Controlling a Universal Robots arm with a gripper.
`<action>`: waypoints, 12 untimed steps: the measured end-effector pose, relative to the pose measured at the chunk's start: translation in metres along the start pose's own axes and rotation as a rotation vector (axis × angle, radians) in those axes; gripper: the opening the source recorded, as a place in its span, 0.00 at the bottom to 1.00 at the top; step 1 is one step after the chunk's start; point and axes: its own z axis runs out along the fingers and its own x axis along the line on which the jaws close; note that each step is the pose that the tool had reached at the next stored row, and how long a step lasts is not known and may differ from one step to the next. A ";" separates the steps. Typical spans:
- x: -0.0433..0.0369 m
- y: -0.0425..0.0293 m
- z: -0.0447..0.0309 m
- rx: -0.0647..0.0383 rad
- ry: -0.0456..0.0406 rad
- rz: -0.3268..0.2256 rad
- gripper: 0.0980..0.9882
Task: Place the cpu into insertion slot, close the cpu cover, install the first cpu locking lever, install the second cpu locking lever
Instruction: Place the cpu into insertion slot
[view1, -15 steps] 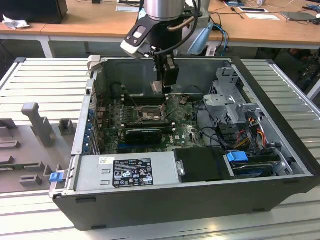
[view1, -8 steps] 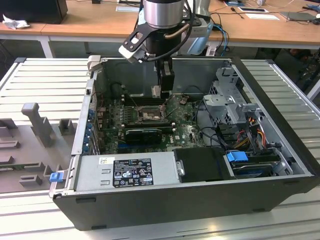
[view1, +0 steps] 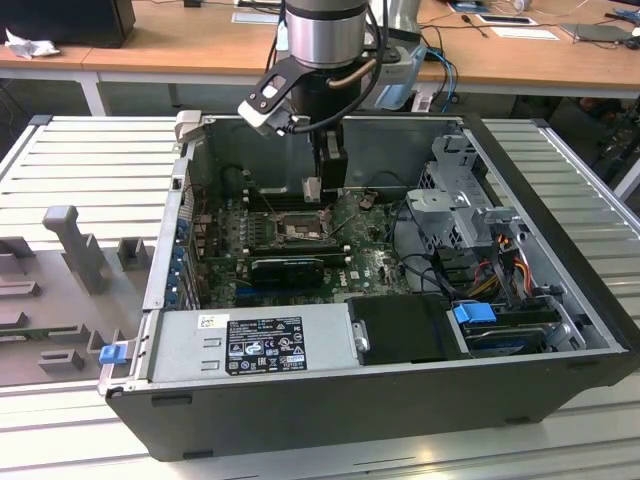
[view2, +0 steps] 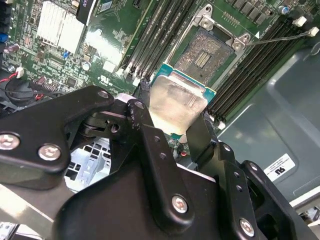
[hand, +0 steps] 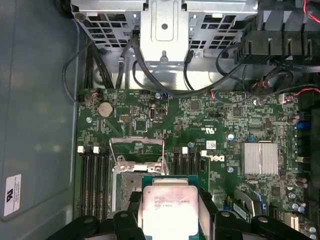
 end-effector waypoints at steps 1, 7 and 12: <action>0.0000 -0.0001 0.0005 0.000 -0.0002 0.000 0.49; -0.0001 -0.0003 0.0032 0.001 -0.0001 0.000 0.49; -0.0001 -0.0005 0.0053 0.001 0.0000 0.000 0.49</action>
